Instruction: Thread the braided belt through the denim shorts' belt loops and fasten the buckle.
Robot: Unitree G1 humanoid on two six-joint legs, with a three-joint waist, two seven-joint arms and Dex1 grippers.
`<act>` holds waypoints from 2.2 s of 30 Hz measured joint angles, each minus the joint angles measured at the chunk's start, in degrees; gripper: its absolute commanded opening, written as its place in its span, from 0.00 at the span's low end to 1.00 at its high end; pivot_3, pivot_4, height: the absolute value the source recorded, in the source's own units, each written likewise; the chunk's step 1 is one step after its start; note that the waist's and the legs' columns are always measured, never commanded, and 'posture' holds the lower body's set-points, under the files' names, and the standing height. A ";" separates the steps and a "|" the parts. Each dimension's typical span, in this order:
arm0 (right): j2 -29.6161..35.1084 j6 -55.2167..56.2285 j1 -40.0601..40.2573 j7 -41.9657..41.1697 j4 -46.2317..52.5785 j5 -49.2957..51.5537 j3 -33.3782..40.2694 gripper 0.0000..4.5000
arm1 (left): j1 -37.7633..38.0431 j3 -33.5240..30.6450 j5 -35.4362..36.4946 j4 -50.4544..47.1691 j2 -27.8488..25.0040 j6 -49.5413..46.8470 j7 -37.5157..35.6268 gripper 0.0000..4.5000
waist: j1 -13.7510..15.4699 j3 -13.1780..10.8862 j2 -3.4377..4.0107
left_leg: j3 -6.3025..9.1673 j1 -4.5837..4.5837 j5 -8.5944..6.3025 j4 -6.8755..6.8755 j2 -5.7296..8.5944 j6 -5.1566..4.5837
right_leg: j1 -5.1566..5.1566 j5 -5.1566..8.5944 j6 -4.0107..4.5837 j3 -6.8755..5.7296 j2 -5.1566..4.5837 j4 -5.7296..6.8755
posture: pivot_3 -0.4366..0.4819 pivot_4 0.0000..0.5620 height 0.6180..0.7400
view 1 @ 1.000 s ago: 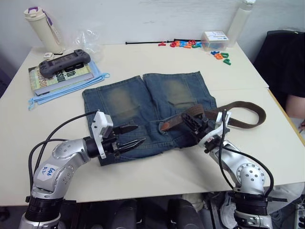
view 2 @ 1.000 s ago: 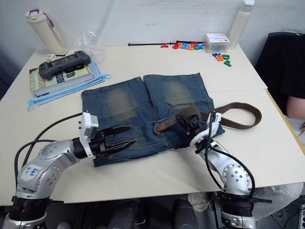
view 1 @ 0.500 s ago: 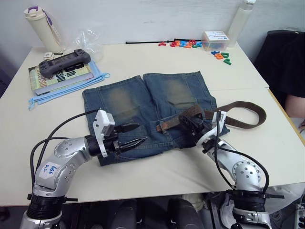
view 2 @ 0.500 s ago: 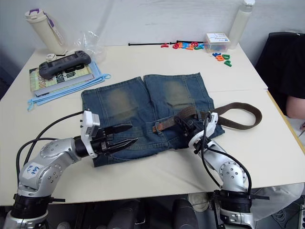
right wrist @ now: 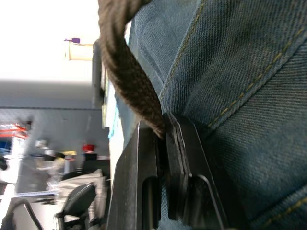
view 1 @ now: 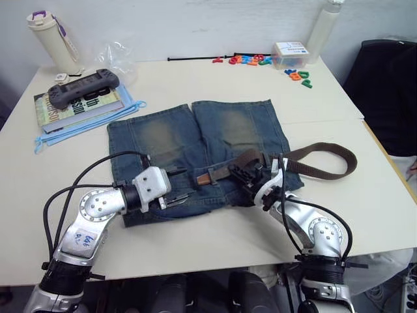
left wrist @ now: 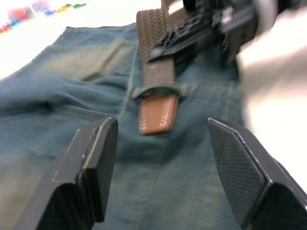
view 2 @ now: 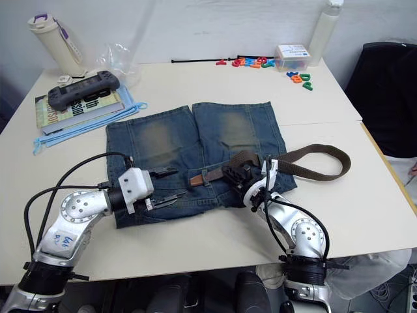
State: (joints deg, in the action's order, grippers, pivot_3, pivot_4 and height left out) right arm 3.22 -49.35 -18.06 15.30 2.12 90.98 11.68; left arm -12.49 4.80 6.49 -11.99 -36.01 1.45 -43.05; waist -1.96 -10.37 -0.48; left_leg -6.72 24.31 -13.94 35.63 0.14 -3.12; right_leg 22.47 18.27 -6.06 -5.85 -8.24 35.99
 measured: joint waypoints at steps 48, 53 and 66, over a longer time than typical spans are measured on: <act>-1.13 -2.11 -1.01 5.54 -3.02 11.75 -2.81 0.00 | -0.30 0.14 -24.47 16.97 -1.12 41.66 15.67 0.02 | 0.24 0.00 0.02 | -0.18 -0.01 0.14 -0.22 -0.02 -0.32 | 0.10 0.03 0.06 -0.19 -0.10 -0.02 | 0.48 0.27 0.82; -0.19 -1.64 -0.67 5.67 -0.49 10.05 -3.39 0.25 | -0.45 0.86 -25.04 16.97 -0.95 41.66 16.19 0.00 | 0.27 -0.01 0.02 | -0.18 -0.01 0.14 -0.22 -0.02 -0.32 | 0.10 0.03 0.06 -0.19 -0.11 -0.01 | 0.48 0.27 0.82; 23.80 -3.49 9.55 3.78 29.06 0.19 -4.10 0.98 | -1.85 2.77 -26.19 17.28 0.65 39.34 17.27 0.00 | 0.76 -0.03 0.06 | -0.16 0.08 0.01 -0.21 0.06 -0.31 | 0.10 0.02 0.01 -0.27 -0.24 -0.21 | 0.48 0.27 0.82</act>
State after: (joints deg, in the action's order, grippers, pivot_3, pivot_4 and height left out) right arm 27.02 -52.84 -8.51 19.08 31.19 91.17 7.58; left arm -14.34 7.57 -19.71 5.29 -35.36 40.79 -25.78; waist -1.20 -10.40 -0.43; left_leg -6.89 24.39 -13.93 35.42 0.20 -3.42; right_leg 22.57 18.29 -6.05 -6.12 -8.48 35.78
